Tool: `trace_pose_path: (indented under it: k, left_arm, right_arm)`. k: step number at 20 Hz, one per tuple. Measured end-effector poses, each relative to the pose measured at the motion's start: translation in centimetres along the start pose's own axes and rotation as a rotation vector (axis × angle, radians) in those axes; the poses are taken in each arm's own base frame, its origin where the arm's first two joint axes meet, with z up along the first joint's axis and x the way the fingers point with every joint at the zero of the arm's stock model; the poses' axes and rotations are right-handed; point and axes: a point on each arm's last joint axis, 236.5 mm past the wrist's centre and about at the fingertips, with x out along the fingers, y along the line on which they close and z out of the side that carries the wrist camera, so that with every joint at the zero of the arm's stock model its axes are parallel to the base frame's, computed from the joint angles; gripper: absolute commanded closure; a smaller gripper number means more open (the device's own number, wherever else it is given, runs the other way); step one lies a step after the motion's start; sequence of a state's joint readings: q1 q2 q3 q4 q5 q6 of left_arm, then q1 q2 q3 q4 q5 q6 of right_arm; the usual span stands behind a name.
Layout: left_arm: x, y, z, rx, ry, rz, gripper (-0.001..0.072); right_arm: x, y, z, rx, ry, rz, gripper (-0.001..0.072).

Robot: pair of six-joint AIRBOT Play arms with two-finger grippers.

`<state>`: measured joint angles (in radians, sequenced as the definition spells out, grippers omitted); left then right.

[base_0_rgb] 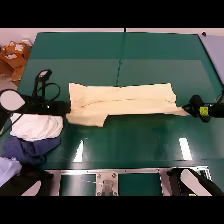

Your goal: Fold the shirts.

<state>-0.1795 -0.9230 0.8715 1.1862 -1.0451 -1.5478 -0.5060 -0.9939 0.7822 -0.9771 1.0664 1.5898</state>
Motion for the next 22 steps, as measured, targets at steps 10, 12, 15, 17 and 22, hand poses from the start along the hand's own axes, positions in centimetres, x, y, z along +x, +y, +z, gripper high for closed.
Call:
trace_pose_path:
  k: [10,12,15,17,22]
  left_arm:
    - [9.5,1.9,12.8,0.069,-0.015,0.035,0.0607]
    - [11.9,2.5,15.2,0.079,-0.039,0.041,0.0091]
    - [13.0,3.7,18.3,0.091,-0.085,0.073,0.0098]
    - [12.2,5.2,19.6,0.086,-0.091,0.106,0.0099]
    - [9.8,8.8,18.9,-0.027,0.004,0.151,0.0682]
  right_arm:
    - [10.2,5.8,8.0,-0.025,0.036,0.064,0.0482]
    - [12.5,6.2,9.9,-0.012,0.033,0.073,0.0211]
    - [13.6,7.0,12.9,-0.049,0.016,0.099,0.0211]
    - [12.5,6.7,14.8,-0.101,0.009,0.101,0.0211]
    - [11.3,2.1,15.0,-0.203,0.114,0.043,0.0209]
